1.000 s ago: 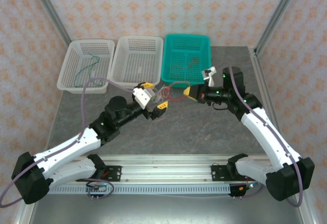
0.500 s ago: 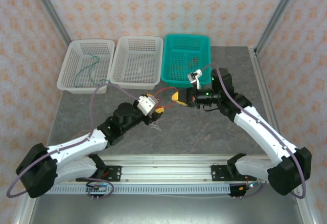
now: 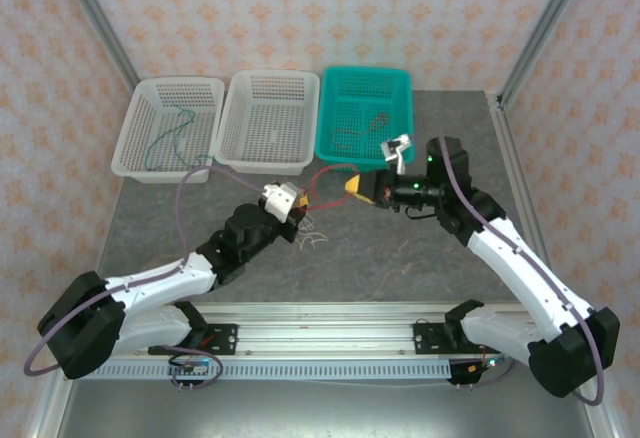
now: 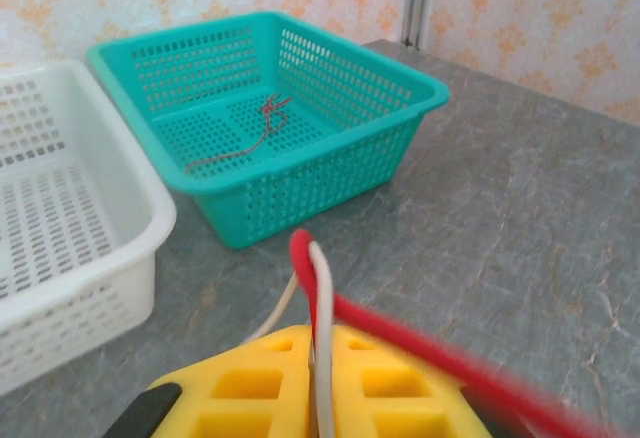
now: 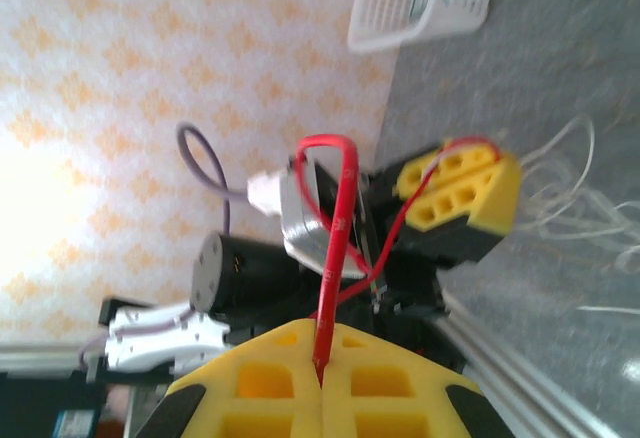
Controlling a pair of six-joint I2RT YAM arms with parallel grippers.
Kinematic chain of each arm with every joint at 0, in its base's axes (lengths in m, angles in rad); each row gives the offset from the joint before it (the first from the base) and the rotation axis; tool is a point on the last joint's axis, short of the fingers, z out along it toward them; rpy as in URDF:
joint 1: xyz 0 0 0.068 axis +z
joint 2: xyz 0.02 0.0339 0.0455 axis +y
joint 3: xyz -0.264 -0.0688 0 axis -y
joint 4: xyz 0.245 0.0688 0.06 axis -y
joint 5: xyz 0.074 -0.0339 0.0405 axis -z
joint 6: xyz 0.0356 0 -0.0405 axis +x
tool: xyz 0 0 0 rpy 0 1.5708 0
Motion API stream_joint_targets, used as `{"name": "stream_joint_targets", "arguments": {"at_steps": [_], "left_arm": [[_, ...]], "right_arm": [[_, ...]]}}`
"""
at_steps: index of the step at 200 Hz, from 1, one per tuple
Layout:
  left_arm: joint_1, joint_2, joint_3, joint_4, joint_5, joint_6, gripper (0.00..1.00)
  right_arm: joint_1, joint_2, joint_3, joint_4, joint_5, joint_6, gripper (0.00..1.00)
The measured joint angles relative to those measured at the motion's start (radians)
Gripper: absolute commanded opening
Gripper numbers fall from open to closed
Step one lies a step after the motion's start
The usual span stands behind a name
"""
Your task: Untangle the cables
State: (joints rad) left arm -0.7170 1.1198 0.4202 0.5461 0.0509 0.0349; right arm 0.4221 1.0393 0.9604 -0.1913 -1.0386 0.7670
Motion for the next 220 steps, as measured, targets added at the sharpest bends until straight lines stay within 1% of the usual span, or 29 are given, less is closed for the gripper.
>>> {"name": "stream_joint_targets", "arguments": {"at_steps": [2,21,38,84,108,119,124,136,156,188,207,214,220], "left_arm": [[0.000,-0.004,-0.007,-0.002,-0.002,-0.004,0.00],[0.000,-0.047,-0.076,-0.029,-0.018,-0.066,0.00],[-0.001,-0.101,-0.125,-0.079,-0.031,-0.119,0.00],[-0.003,-0.366,-0.195,-0.195,-0.037,-0.223,0.00],[-0.006,-0.501,-0.237,-0.224,-0.036,-0.267,0.00],[-0.011,-0.541,-0.248,-0.246,-0.037,-0.285,0.14],[-0.011,-0.552,-0.250,-0.256,-0.038,-0.295,0.15],[-0.008,-0.562,-0.253,-0.299,-0.087,-0.318,0.16],[0.013,-0.534,-0.274,-0.390,-0.165,-0.347,0.20],[0.015,-0.418,-0.275,-0.434,-0.181,-0.349,0.21],[0.015,-0.384,-0.274,-0.434,-0.179,-0.344,0.23],[0.015,-0.382,-0.270,-0.435,-0.179,-0.339,0.25],[0.018,-0.382,-0.261,-0.439,-0.179,-0.329,0.31]], "right_arm": [[-0.006,-0.005,-0.001,0.000,0.006,0.000,0.00],[-0.074,-0.054,-0.015,0.019,0.064,0.020,0.00],[-0.109,-0.076,-0.017,0.019,0.119,0.026,0.00],[-0.108,-0.079,-0.023,-0.063,0.319,-0.010,0.00],[-0.096,-0.090,-0.058,-0.069,0.416,-0.021,0.00],[-0.089,-0.098,-0.087,-0.046,0.442,-0.017,0.00],[-0.087,-0.102,-0.101,-0.032,0.449,-0.015,0.00],[-0.092,-0.104,-0.117,-0.001,0.495,-0.011,0.00],[-0.134,-0.099,-0.099,0.057,0.563,-0.012,0.00],[-0.137,-0.086,-0.077,0.147,0.561,-0.003,0.00],[-0.137,-0.075,-0.077,0.174,0.546,0.008,0.00],[-0.137,-0.073,-0.077,0.179,0.541,0.011,0.00],[-0.137,-0.071,-0.078,0.180,0.537,0.013,0.00]]}}
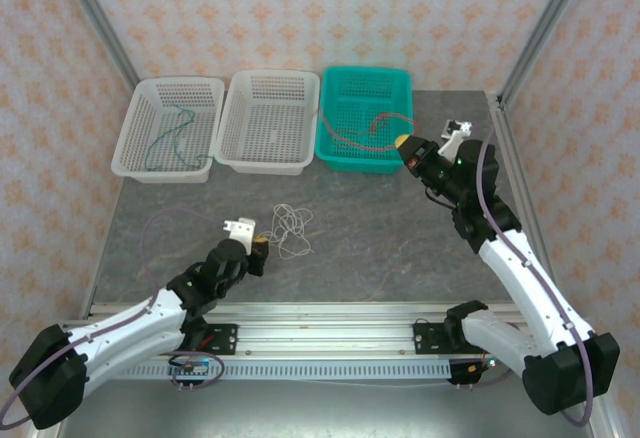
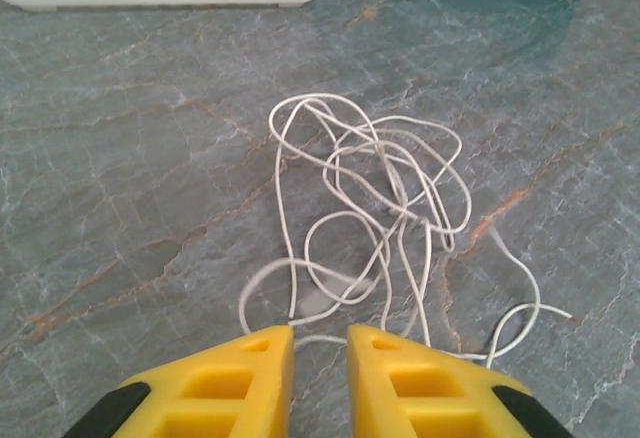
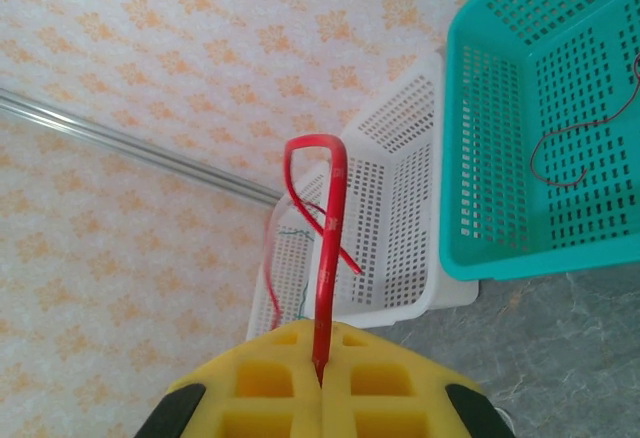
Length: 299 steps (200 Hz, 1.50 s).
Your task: Untangle the cables
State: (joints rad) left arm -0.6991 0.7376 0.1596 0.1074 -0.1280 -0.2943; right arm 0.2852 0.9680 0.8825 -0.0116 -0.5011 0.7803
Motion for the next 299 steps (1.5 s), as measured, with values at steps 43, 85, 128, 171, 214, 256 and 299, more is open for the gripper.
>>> {"name": "stream_joint_targets", "arguments": {"at_steps": [43,85,128,171,214,256,299], "left_arm": [[0.002,-0.023,0.187,-0.090,0.018,0.072,0.84],[0.006,0.133,0.550,-0.119,0.153,0.263,0.88],[0.006,0.408,0.731,-0.080,0.322,0.525,0.89],[0.006,0.608,0.785,-0.042,0.356,0.649,0.66],[0.033,0.647,0.731,0.039,0.320,0.593,0.00],[0.033,0.619,0.682,0.091,0.344,0.561,0.00],[0.034,0.612,0.681,0.067,0.443,0.565,0.00]], "right_arm": [[0.000,0.027,0.004,0.003,-0.048,0.001,0.00],[0.014,0.150,0.084,-0.044,-0.150,-0.045,0.00],[0.117,0.250,0.204,-0.150,-0.246,-0.154,0.00],[0.185,0.280,0.249,-0.214,-0.293,-0.225,0.00],[0.176,0.247,0.227,-0.180,-0.253,-0.203,0.00],[0.114,0.183,0.071,0.003,-0.260,-0.037,0.11],[0.120,0.264,0.037,0.221,-0.255,0.146,0.56]]}}
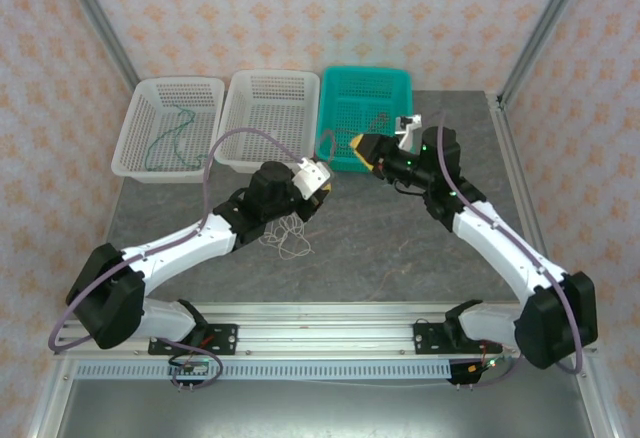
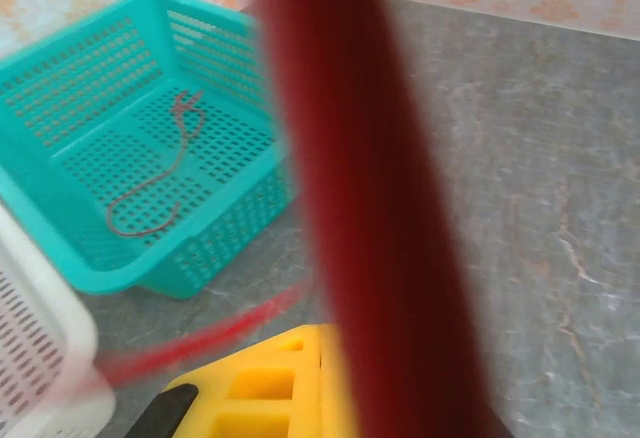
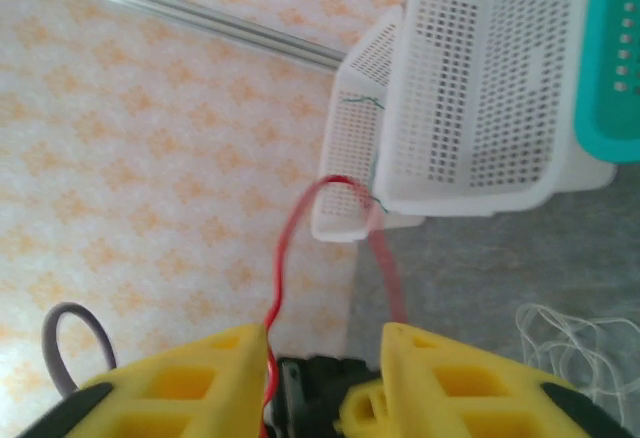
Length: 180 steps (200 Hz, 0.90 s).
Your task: Untangle the cables
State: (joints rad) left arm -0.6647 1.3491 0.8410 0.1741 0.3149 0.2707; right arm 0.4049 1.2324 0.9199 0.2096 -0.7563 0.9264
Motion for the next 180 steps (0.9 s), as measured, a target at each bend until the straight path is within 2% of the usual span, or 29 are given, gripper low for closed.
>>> {"name": "stream_joint_targets", "arguments": {"at_steps": [22,46,110,123,180], "left_arm": [[0.000,0.000,0.000,-0.002,0.047,0.000,0.00],[0.000,0.004,0.000,-0.002,0.069,-0.001,0.00],[0.000,0.034,0.000,-0.001,0.079,-0.001,0.00],[0.000,0.037,0.000,-0.001,0.079,-0.002,0.00],[0.000,0.042,0.002,0.029,0.127,-0.016,0.00]], "right_arm": [[0.029,0.053,-0.045,0.129,0.001,0.108,0.64],[0.036,0.078,-0.071,0.147,0.005,0.163,0.75],[0.047,0.087,-0.081,0.302,-0.006,0.355,0.76],[0.047,0.087,-0.082,0.326,-0.003,0.391,0.79],[0.055,0.100,-0.089,0.425,0.023,0.480,0.78]]}}
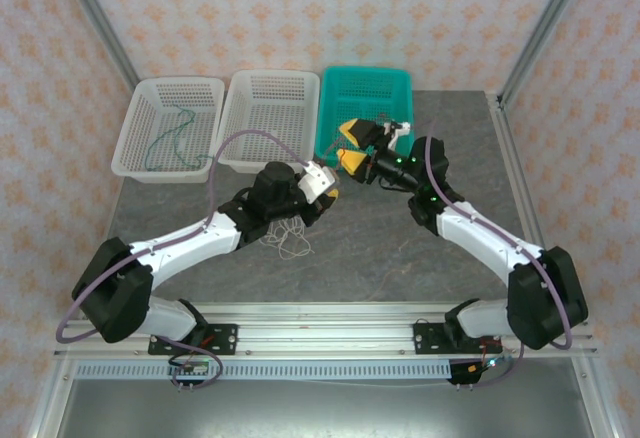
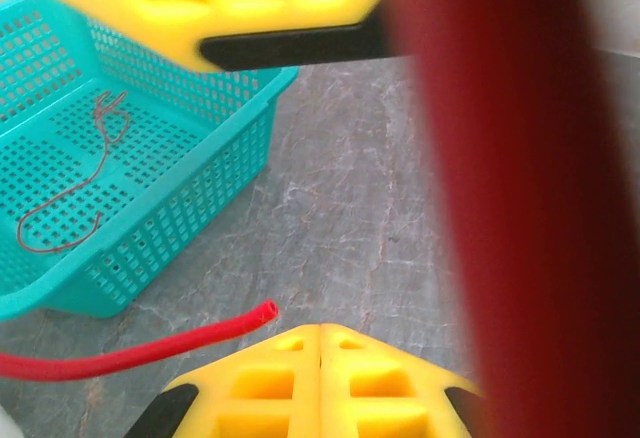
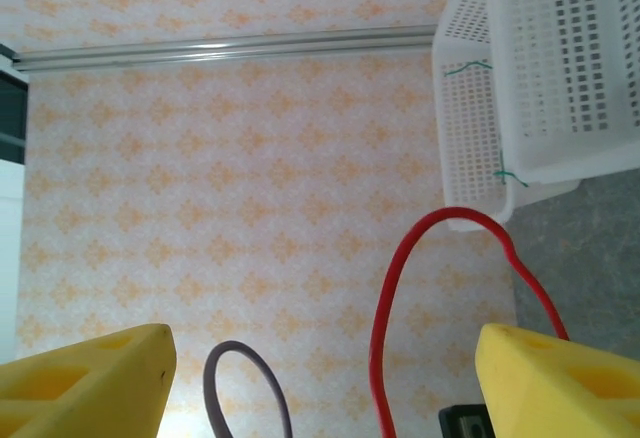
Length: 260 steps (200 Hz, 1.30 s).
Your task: Untangle the cables
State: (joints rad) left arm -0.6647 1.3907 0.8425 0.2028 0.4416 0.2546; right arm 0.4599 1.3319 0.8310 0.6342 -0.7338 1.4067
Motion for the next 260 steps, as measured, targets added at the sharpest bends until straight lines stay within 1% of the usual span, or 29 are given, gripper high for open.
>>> {"name": "stream_joint_targets", "arguments": {"at_steps": [19,25,35,47,52,70,85,103,119,138,160,168,176,187,196,202,217,225,235,246,260], "left_arm": [[0.000,0.000,0.003,0.013,0.019,-0.011,0.00],[0.000,0.002,0.006,0.013,0.024,-0.015,0.00],[0.000,0.005,0.012,0.021,0.031,-0.020,0.00],[0.000,0.012,0.017,0.030,0.037,-0.026,0.00],[0.000,0.014,0.018,0.033,0.041,-0.027,0.00],[0.000,0.021,0.021,0.037,0.048,-0.038,0.00],[-0.003,0.021,0.021,0.037,0.050,-0.043,0.00],[-0.010,0.021,0.020,0.038,0.050,-0.048,0.00],[-0.021,0.013,0.010,0.038,0.052,-0.048,0.00],[-0.036,-0.005,-0.016,0.037,0.054,-0.053,0.00],[-0.041,-0.016,-0.040,0.037,0.056,-0.064,0.00],[-0.040,-0.018,-0.045,0.037,0.056,-0.068,0.00],[-0.040,-0.018,-0.046,0.036,0.056,-0.072,0.00],[-0.040,-0.018,-0.046,0.037,0.056,-0.074,0.00],[-0.040,-0.018,-0.046,0.037,0.055,-0.074,0.00],[-0.040,-0.018,-0.046,0.037,0.052,-0.073,0.00],[-0.040,-0.018,-0.046,0.037,0.045,-0.066,0.00],[-0.040,-0.018,-0.045,0.036,0.040,-0.059,0.00],[-0.040,-0.018,-0.041,0.031,0.034,-0.045,0.00],[-0.040,-0.016,-0.033,0.026,0.029,-0.035,0.00],[-0.040,-0.008,-0.010,0.024,0.030,-0.018,0.00]], "right_arm": [[0.008,0.050,0.001,0.073,0.012,0.042,0.75],[0.011,0.068,0.002,0.090,0.016,0.055,0.72],[0.012,0.097,0.004,0.111,0.024,0.071,0.64],[0.014,0.123,0.010,0.126,0.039,0.093,0.49],[0.014,0.129,0.012,0.131,0.047,0.100,0.45],[0.009,0.137,0.022,0.141,0.088,0.113,0.35],[-0.016,0.152,0.046,0.164,0.111,0.128,0.27],[-0.061,0.189,0.082,0.212,0.136,0.147,0.23],[-0.105,0.220,0.101,0.239,0.163,0.167,0.15],[-0.148,0.233,0.119,0.239,0.191,0.148,0.07],[-0.161,0.224,0.138,0.218,0.214,0.103,0.05],[-0.161,0.214,0.138,0.206,0.215,0.085,0.06],[-0.161,0.204,0.138,0.194,0.214,0.074,0.11],[-0.161,0.190,0.138,0.172,0.207,0.051,0.26],[-0.163,0.173,0.138,0.128,0.193,0.031,0.42],[-0.163,0.157,0.138,0.080,0.180,0.004,0.51],[-0.166,0.103,0.136,-0.087,0.138,-0.066,0.64],[-0.166,0.075,0.131,-0.160,0.112,-0.098,0.70],[-0.166,0.034,0.111,-0.221,0.068,-0.126,0.73],[-0.166,-0.004,0.076,-0.251,0.016,-0.121,0.75],[-0.163,-0.032,0.039,-0.266,-0.039,-0.101,0.81]]}}
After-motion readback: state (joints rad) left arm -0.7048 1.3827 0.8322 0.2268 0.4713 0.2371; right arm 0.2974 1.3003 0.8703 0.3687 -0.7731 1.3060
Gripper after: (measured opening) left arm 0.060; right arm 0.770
